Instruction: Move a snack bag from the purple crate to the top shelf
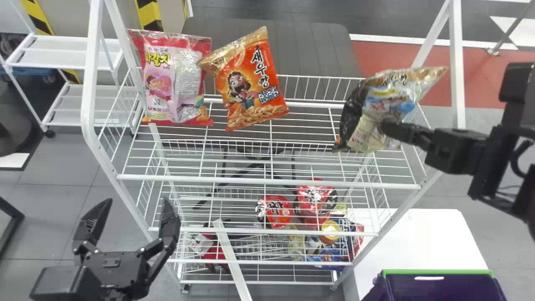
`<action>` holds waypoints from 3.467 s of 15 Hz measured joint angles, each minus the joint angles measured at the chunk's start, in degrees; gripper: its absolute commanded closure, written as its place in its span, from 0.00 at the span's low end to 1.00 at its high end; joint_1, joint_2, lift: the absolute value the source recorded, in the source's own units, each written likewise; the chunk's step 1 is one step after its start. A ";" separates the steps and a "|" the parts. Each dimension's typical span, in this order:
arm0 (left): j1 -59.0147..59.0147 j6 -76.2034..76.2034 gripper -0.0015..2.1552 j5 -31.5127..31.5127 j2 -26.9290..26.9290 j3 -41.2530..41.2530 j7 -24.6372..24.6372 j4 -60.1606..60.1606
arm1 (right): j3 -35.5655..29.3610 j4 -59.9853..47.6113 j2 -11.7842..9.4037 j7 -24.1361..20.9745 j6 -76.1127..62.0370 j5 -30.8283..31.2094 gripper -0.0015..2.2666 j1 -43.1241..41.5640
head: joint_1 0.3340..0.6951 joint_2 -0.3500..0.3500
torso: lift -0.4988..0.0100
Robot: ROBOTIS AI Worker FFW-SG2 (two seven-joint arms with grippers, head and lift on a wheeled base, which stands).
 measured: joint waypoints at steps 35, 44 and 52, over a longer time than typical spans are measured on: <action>-0.01 -4.71 0.04 2.88 1.49 1.15 -0.10 2.50 | 23.18 31.73 0.00 -41.66 -35.55 -6.51 0.77 -7.34 | 1.00 0.62 | 0.98; 0.66 -6.04 0.04 2.70 1.50 0.92 -0.19 2.50 | 22.77 37.97 0.00 -47.20 -49.47 -10.03 0.77 -4.80 | 1.00 0.60 | 0.98; 0.66 -6.06 0.04 2.66 1.50 1.07 -0.10 2.66 | 21.73 44.13 0.00 -48.24 -53.36 -11.87 0.77 -6.54 | 1.00 0.57 | 0.98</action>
